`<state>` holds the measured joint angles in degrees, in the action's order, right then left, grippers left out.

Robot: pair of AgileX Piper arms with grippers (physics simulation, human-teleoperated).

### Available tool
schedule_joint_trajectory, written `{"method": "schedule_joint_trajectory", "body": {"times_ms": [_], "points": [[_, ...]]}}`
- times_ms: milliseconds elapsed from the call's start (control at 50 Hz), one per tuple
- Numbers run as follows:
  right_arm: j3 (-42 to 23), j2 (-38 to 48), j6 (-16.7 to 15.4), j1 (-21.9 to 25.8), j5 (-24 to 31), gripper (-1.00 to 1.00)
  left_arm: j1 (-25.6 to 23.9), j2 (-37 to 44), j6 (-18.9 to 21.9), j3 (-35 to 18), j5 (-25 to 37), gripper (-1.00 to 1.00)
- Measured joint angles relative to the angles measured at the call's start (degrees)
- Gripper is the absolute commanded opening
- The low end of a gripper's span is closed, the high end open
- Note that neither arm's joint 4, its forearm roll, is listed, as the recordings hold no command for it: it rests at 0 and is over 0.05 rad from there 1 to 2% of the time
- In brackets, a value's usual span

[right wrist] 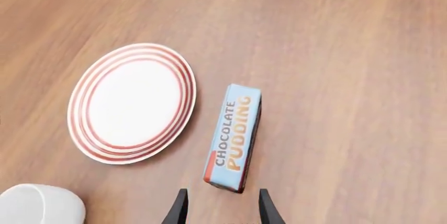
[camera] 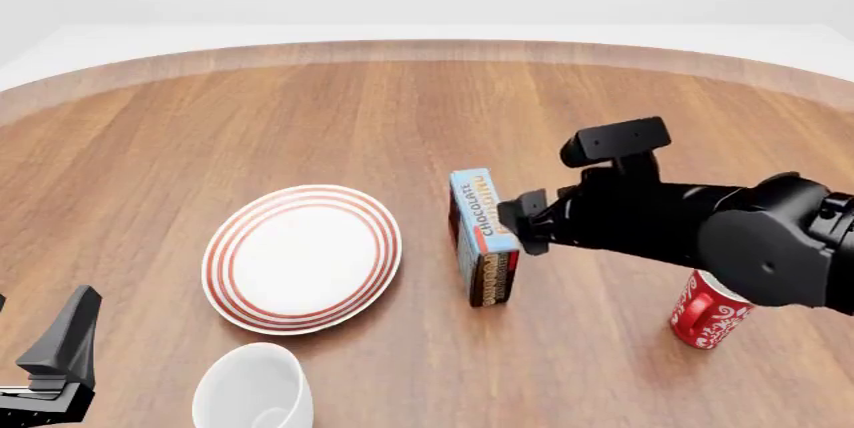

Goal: Pick up the white mug and put it on the plate, and put the chocolate pudding to the right of the plate.

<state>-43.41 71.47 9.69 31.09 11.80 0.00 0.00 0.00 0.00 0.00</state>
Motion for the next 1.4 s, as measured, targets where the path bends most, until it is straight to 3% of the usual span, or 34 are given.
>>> {"method": "schedule_joint_trajectory", "body": {"times_ms": [780, 1400], "points": [[13.5, -7.7, -10.2, 3.8, -10.1, 1.0, 0.0, 0.0, 0.0, 0.0, 0.0, 1.0], [16.4, -3.2, -12.8, 11.5, -15.1, 1.0, 0.0, 0.0, 0.0, 0.0, 0.0, 1.0]]}}
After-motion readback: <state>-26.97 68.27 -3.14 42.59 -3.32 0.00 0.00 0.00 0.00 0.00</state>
